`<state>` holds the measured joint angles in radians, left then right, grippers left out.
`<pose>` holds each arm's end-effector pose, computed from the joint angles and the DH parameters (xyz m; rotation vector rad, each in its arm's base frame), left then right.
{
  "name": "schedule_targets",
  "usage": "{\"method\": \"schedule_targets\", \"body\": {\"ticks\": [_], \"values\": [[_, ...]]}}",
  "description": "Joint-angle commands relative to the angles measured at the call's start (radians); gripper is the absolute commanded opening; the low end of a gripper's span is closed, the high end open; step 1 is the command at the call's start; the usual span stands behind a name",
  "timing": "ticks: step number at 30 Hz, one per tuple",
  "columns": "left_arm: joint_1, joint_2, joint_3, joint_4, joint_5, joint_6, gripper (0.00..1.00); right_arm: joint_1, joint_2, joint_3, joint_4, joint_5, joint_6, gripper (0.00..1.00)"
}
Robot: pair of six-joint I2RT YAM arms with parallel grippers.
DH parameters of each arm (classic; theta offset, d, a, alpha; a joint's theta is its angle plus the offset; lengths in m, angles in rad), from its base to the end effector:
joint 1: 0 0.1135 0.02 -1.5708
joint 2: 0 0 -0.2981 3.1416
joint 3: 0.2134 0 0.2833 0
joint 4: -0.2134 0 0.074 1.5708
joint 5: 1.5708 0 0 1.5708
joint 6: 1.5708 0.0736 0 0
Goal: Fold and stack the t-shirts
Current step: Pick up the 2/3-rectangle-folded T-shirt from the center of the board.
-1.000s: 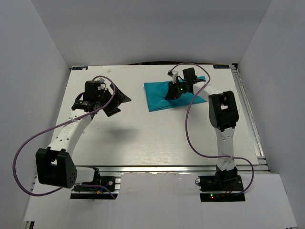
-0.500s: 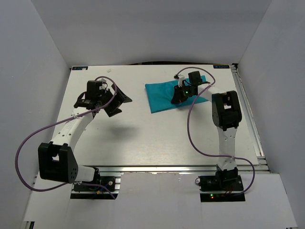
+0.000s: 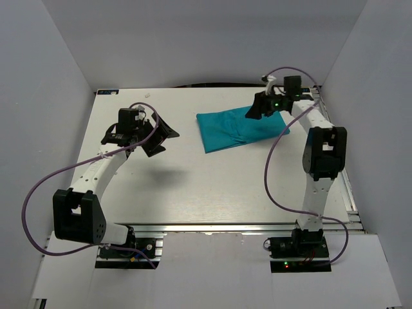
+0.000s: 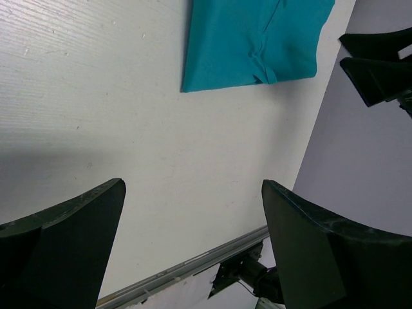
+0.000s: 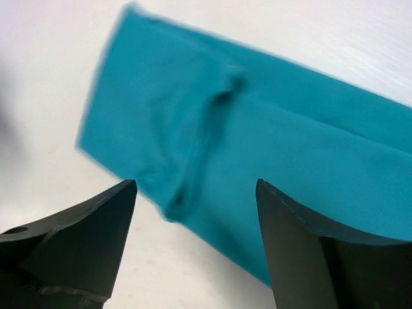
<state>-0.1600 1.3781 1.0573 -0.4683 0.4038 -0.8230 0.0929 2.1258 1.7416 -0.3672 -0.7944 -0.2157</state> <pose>0.3354 -0.0834 0.2752 -0.6086 2.4102 -0.9287 0.5408 0.1031 0.2330 -0.7179 2.0656 0.8434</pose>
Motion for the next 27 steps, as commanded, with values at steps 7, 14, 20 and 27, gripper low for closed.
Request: {"method": "schedule_targets", "body": {"ticks": [7,14,20,27], "values": [[0.022,-0.028,-0.017,0.059,0.027,-0.031,0.98,-0.145,0.063,0.085,0.014,0.419,0.079,0.89],[0.030,-0.045,-0.036,0.062,0.021,-0.059,0.98,-0.182,0.155,0.140,0.030,0.449,0.052,0.89],[0.030,-0.048,-0.042,0.062,0.024,-0.070,0.98,-0.203,0.246,0.211,0.027,0.448,0.009,0.89],[0.030,-0.044,-0.036,0.062,0.024,-0.076,0.98,-0.202,0.293,0.249,-0.013,0.432,0.006,0.86]]}}
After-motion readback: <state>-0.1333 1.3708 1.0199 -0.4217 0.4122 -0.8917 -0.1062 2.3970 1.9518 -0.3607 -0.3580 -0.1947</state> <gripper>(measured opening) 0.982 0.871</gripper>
